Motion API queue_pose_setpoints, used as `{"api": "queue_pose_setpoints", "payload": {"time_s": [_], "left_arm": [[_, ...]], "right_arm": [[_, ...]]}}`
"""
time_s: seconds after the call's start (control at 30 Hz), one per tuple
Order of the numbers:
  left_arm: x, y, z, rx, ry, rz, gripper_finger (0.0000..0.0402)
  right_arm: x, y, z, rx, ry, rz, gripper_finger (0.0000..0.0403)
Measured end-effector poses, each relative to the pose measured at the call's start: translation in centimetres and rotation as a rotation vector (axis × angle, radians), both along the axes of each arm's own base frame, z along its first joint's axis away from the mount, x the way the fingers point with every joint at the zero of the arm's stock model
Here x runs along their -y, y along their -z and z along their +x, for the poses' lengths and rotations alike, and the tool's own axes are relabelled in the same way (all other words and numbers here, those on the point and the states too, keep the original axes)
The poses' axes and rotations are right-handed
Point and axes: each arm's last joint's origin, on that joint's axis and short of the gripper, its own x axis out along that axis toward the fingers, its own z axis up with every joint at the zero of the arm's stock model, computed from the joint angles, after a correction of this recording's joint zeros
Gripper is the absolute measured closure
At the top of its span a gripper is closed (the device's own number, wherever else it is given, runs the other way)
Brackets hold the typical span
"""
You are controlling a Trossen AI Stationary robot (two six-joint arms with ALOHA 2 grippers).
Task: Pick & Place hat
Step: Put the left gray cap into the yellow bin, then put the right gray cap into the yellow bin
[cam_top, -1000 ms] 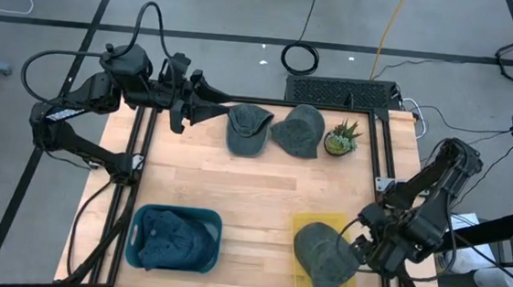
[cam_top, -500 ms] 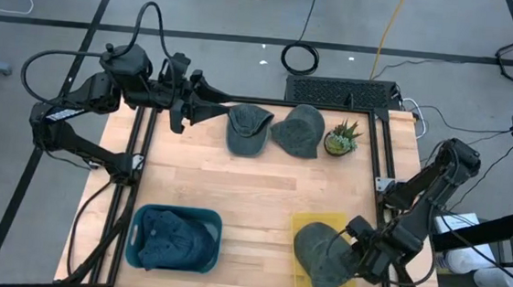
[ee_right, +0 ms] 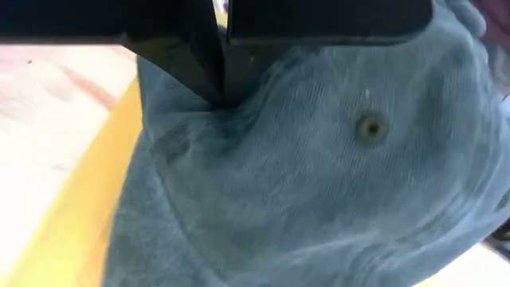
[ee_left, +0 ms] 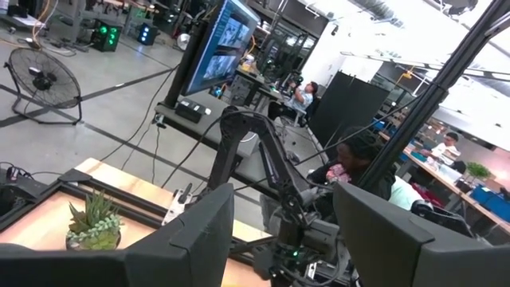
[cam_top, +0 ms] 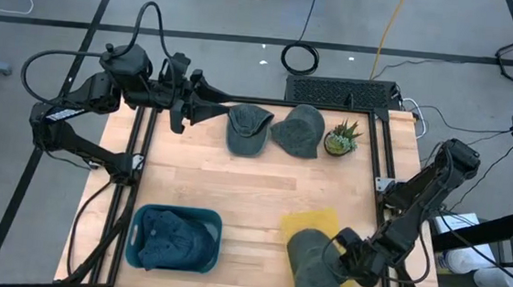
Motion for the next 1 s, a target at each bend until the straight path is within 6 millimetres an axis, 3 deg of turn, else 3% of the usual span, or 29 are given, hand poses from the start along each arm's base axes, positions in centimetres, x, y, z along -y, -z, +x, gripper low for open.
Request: {"api": "queue_pose_setpoints", "payload": {"time_s": [0.5, 0.77, 1.0], "left_arm": [[0.0, 0.1, 0.1, -0.003, -0.005, -0.002, 0.0176], [0.0, 0.0, 0.1, -0.003, 0.002, -0.008, 0.0176], [0.0, 0.0, 0.1, -0.003, 0.005, -0.008, 0.0176]], "right_arm": [[1.2, 2.9, -0.9, -0.057, 0.012, -0.058, 0.0403], [1.0, 1.4, -0.7, -0.007, 0.013, 0.005, 0.0403], [2.1, 0.5, -1.6, -0.029, 0.007, -0.03, 0.0403]]}}
